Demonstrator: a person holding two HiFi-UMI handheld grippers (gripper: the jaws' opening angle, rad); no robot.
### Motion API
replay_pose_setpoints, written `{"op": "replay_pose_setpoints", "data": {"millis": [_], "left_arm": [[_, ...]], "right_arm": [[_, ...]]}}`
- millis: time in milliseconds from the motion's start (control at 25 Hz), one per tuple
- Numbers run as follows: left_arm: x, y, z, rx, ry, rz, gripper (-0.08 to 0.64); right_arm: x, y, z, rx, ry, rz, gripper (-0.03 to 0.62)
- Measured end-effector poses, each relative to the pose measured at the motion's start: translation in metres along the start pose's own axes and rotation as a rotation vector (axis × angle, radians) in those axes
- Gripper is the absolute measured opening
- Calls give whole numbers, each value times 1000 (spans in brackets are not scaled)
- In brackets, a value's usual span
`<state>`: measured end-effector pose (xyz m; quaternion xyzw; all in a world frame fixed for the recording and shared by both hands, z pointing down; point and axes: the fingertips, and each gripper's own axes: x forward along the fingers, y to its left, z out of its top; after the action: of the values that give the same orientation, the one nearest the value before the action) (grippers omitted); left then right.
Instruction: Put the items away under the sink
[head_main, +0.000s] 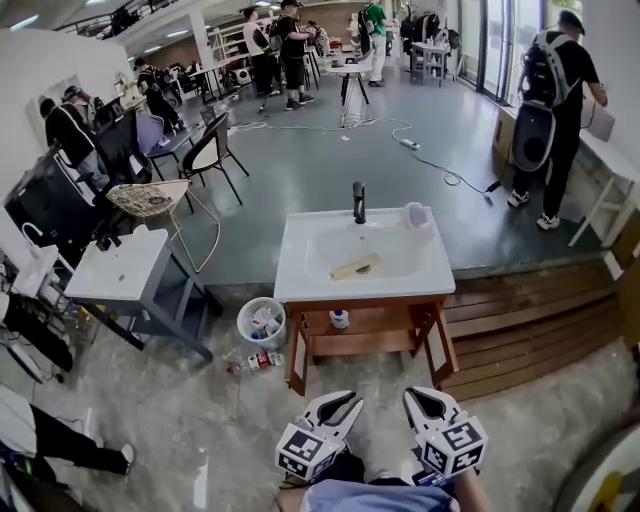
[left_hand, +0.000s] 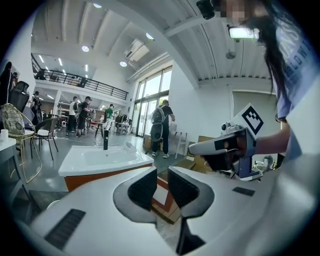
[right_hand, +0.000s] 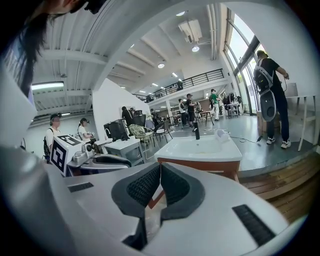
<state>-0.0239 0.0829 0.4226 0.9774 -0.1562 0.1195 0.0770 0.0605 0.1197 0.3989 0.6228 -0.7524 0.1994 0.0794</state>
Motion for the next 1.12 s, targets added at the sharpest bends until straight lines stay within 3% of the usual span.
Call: {"op": "replay_pose_setpoints", "data": {"millis": [520, 1120], "left_arm": [[-13, -64, -1, 39, 21, 19, 75], [-27, -88, 2, 66, 19, 23, 75]], "right_arm": [[-60, 6, -27, 12, -18, 20, 18], [-84, 17, -29, -2, -45, 19, 18]]}}
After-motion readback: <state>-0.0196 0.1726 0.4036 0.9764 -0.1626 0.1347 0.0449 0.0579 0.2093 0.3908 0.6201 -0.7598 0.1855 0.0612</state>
